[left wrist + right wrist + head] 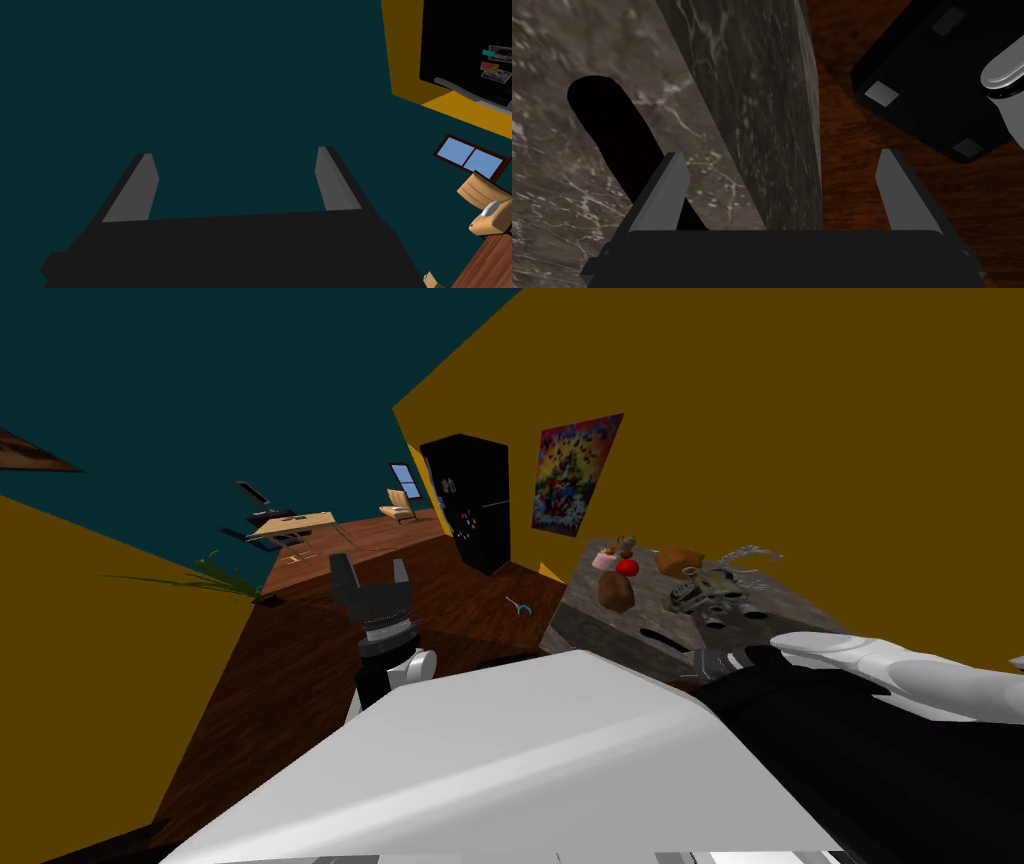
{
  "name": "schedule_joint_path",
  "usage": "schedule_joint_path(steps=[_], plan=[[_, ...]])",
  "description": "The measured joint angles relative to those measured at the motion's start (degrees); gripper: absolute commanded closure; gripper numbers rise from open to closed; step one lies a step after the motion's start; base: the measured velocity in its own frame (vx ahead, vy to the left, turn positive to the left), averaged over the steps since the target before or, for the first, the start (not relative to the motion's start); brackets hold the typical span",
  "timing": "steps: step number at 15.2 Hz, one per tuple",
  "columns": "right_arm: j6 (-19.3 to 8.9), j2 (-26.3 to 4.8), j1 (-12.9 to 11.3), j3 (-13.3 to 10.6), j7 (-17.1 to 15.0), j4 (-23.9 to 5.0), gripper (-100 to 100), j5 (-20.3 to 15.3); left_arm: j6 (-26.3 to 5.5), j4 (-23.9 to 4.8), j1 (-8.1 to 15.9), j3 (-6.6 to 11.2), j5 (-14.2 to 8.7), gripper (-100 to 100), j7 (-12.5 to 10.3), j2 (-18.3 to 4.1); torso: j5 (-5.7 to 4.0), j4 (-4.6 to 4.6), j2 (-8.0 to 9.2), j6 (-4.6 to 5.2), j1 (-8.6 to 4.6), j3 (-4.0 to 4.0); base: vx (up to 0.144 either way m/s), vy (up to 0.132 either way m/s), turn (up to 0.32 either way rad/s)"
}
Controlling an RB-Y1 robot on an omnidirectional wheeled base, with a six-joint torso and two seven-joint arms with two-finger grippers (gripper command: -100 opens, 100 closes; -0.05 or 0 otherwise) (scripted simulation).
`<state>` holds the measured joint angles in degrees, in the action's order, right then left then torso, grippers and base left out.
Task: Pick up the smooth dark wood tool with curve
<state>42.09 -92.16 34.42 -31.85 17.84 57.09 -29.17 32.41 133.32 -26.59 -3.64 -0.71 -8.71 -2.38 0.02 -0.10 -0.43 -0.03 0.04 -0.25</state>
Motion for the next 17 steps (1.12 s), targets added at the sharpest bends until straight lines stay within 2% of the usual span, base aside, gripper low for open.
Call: schedule_joint_path(steps=[3,4,5,8,9,14,17], plan=[[0.1,-1.6,0.4,-1.2,0.8,-1.5,-100,-0.7,0.0,0.0,0.0,0.0,0.0,0,0.0,0.0,-0.02,-0.07,-0.34,-0.06,-0.13,-0.19,0.204,-0.059,0.218],[0.3,-1.8,-0.1,-1.8,0.9,-2.1,-100,-1.4,0.0,0.0,0.0,0.0,0.0,0,0.0,0.0,-0.06,-0.09,-0.42,-0.05,-0.24,-0.24,0.121,-0.064,0.074],[0.3,-1.8,-0.2,-2.0,0.8,-2.3,-100,-1.6,0.0,0.0,0.0,0.01,0.0,0,0.0,0.0,-0.08,-0.07,-0.26,-0.01,-0.21,-0.16,0.025,-0.03,0.051],[-0.6,0.7,-1.1,-2.0,1.3,-3.5,-100,-2.3,0.0,0.0,0.0,0.0,0.0,0,0.0,0.0,-0.05,0.1,0.47,0.04,-0.02,0.26,-0.032,-0.012,0.055],[-0.8,1.0,-1.3,-2.1,1.4,-3.6,100,-2.4,0.0,0.0,0.0,0.0,0.0,0,0.0,0.0,-0.02,0.13,0.53,0.05,0.03,0.31,-0.007,-0.003,0.001],[-0.8,1.0,-1.3,-2.1,1.4,-3.6,100,-2.4,0.0,0.0,0.0,0.0,0.0,0,0.0,0.0,-0.06,0.12,0.49,0.05,0.01,0.29,0.001,0.002,-0.011],[0.2,-0.8,-0.8,-2.0,1.2,-3.2,100,-2.0,0.0,0.0,0.0,0.0,0.0,0,0.0,0.0,-0.02,0.1,0.44,0.09,0.09,0.26,0.015,0.015,-0.059]])
